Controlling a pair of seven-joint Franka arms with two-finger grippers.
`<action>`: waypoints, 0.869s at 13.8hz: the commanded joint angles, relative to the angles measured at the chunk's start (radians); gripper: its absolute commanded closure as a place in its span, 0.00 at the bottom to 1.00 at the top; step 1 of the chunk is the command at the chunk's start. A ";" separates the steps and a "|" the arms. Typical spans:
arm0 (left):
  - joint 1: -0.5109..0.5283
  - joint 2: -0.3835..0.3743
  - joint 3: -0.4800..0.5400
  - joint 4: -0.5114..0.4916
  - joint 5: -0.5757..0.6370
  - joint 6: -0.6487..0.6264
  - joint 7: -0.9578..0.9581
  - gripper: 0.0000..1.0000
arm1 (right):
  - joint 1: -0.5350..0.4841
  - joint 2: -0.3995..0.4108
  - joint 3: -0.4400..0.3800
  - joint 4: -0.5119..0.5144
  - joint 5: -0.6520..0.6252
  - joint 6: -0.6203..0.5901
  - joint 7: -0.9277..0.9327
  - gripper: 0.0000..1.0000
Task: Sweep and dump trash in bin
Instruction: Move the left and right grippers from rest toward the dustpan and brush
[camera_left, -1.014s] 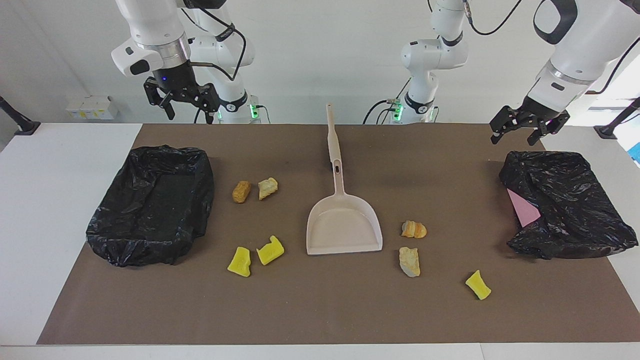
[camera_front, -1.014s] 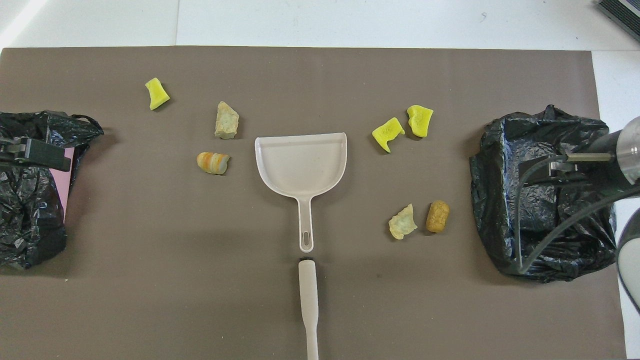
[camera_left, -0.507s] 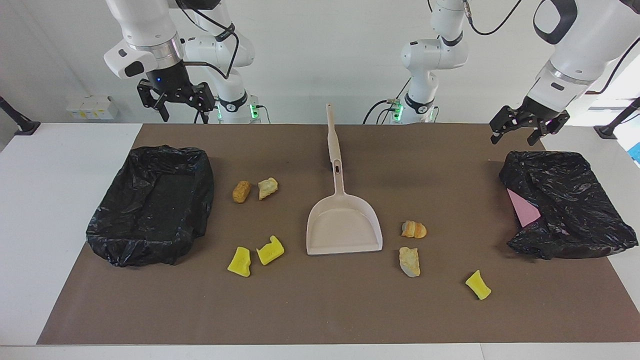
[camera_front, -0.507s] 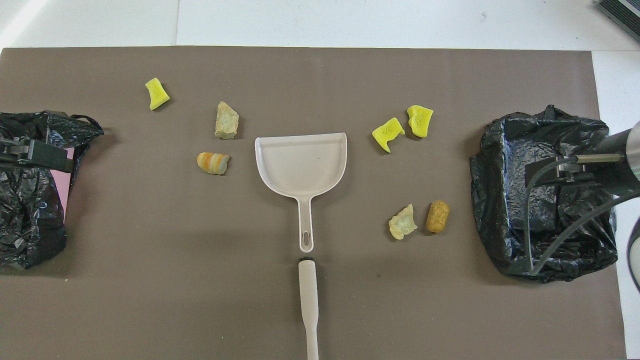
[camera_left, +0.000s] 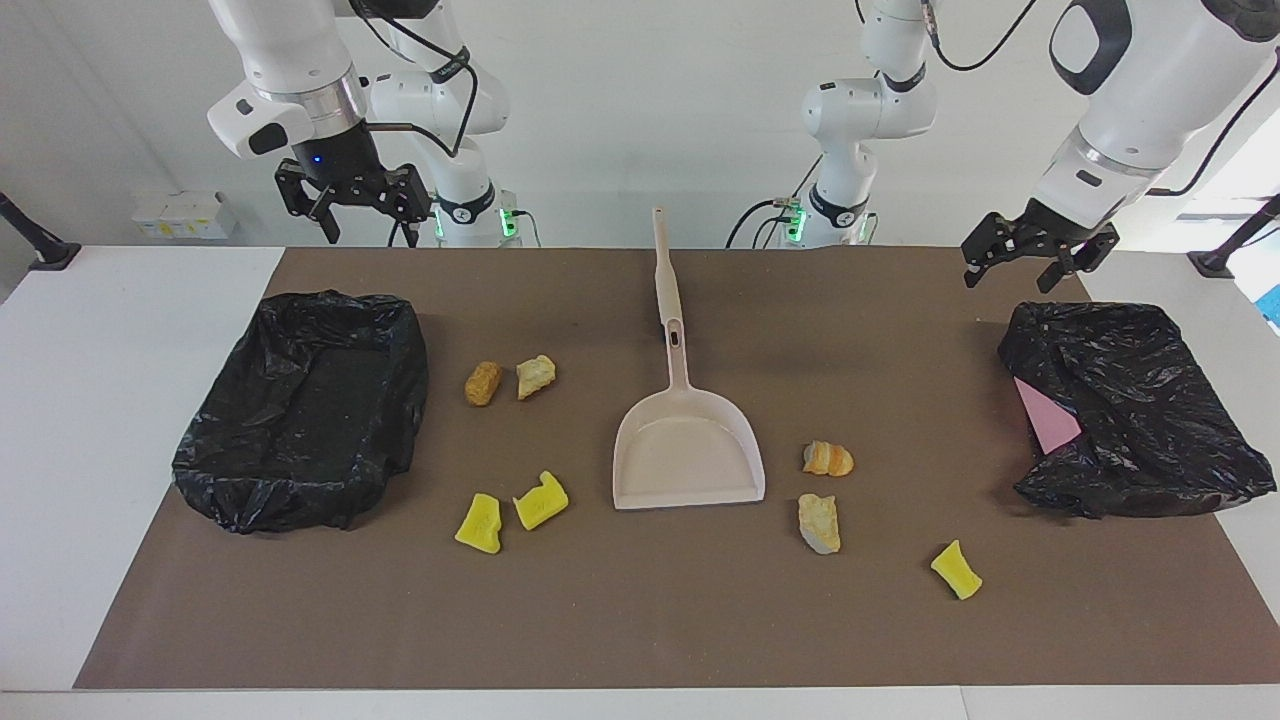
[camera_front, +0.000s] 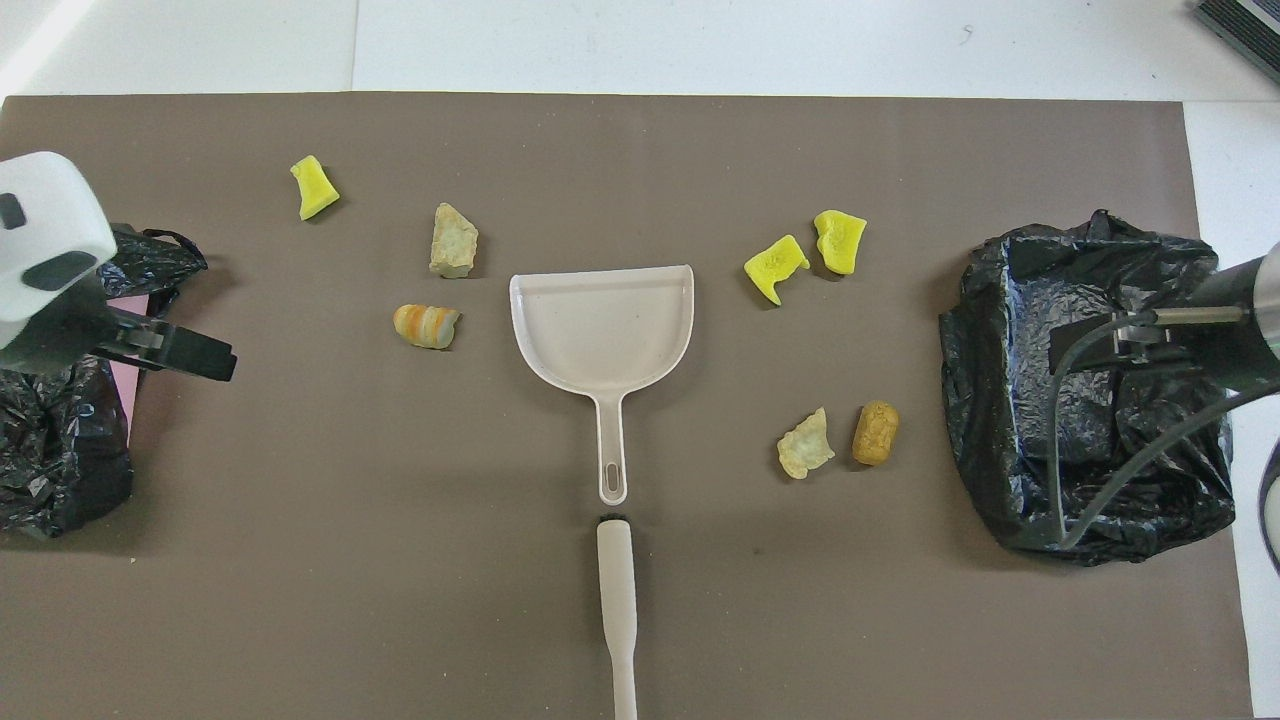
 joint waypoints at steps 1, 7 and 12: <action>-0.013 -0.043 -0.066 -0.054 -0.009 0.010 0.021 0.00 | -0.029 0.000 0.001 0.005 0.022 -0.014 -0.031 0.00; -0.014 -0.184 -0.230 -0.282 -0.010 0.085 -0.022 0.00 | -0.015 -0.006 0.014 -0.030 0.040 0.049 -0.020 0.00; -0.050 -0.306 -0.336 -0.508 -0.088 0.206 -0.179 0.00 | 0.118 0.063 0.015 -0.062 0.040 0.190 0.113 0.00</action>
